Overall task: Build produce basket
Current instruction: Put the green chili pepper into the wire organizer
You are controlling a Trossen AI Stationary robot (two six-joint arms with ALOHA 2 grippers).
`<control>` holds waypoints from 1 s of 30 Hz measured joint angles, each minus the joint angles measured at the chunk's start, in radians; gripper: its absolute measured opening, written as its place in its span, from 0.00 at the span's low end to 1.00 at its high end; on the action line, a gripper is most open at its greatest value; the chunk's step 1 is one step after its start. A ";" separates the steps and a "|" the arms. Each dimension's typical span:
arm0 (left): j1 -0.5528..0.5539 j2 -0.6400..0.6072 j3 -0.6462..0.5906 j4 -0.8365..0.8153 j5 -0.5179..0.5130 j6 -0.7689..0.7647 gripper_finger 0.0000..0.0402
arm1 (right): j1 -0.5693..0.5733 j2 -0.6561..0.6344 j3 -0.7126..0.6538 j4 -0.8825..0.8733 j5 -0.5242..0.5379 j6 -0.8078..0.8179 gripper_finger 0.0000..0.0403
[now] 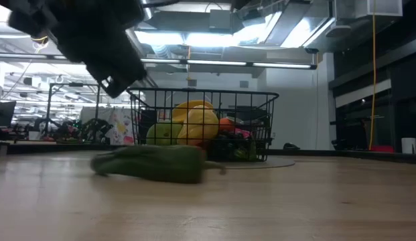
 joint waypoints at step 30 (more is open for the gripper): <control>0.132 -0.809 -0.365 -0.205 -0.074 0.239 0.10 | 0.058 0.000 0.000 0.010 0.079 0.046 0.50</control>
